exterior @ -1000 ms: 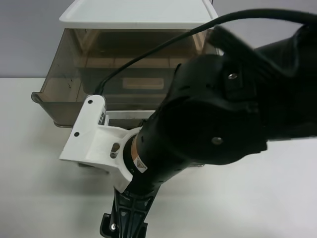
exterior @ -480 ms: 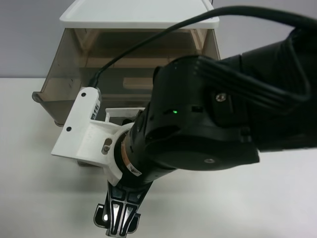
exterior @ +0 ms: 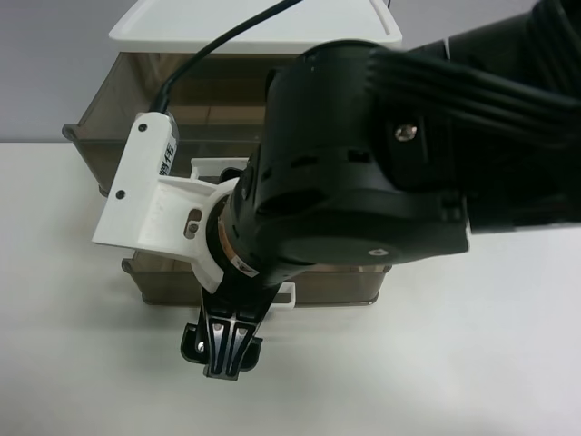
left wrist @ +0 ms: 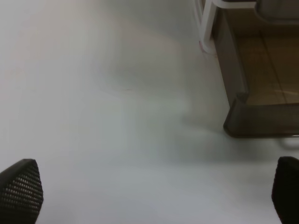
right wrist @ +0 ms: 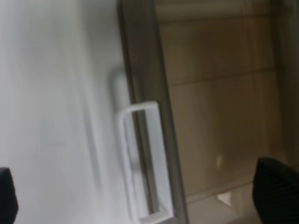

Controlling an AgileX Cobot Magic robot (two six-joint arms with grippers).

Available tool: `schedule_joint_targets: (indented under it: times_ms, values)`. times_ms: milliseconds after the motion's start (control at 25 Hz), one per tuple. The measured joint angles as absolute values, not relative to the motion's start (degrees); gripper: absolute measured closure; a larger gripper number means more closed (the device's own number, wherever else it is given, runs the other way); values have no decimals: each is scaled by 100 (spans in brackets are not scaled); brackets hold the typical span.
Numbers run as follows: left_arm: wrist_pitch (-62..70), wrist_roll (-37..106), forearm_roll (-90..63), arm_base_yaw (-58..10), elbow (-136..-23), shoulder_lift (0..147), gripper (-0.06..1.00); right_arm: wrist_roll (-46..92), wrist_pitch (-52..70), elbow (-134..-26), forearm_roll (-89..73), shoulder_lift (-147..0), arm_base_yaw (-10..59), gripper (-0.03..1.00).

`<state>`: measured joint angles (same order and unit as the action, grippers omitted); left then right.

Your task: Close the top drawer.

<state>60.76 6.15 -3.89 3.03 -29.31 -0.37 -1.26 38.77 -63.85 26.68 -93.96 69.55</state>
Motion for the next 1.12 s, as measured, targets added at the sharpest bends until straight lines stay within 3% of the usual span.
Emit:
schedule_joint_targets:
  times_ms: [320, 1120]
  values:
    - [6076, 615, -389, 303, -2931, -37, -5, -373, 4141, -6707, 3323, -9396, 6854, -2]
    - [6076, 615, -389, 303, -2931, -37, -5, 0, 3430, -7185, 3088, -9401, 5313, -2]
